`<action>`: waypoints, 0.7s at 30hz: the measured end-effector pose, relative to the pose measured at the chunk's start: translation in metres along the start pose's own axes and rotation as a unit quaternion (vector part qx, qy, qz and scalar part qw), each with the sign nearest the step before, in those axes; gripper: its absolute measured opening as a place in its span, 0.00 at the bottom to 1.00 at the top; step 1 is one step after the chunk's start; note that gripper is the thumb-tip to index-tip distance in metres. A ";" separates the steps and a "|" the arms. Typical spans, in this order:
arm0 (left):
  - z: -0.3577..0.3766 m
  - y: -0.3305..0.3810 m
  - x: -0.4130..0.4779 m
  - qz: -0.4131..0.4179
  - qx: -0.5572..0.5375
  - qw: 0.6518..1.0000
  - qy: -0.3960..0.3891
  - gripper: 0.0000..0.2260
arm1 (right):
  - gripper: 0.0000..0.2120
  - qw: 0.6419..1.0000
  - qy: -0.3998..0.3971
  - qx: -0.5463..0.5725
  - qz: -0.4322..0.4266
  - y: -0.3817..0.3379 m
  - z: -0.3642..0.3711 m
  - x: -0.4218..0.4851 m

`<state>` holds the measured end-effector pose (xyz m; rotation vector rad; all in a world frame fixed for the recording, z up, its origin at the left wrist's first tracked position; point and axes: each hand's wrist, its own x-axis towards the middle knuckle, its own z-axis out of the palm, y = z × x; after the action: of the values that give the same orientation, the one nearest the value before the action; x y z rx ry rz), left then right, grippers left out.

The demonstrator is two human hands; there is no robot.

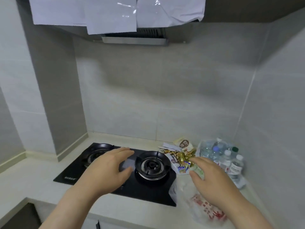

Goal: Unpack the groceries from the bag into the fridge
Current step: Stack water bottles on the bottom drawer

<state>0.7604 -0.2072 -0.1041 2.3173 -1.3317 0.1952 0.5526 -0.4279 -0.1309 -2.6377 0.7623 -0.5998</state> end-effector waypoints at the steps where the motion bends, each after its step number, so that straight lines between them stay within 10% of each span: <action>1: 0.009 0.008 0.010 0.007 -0.002 1.000 -0.005 0.24 | 0.21 1.000 0.004 -0.003 0.012 0.015 -0.004 0.001; 21: 0.142 0.111 0.133 0.068 -0.039 0.993 -0.087 0.22 | 0.17 0.994 0.041 -0.002 0.099 0.205 -0.040 0.017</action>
<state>0.7211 -0.4231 -0.1489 2.2220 -1.5552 -0.0157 0.4593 -0.6092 -0.1773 -2.5135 1.0352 -0.6528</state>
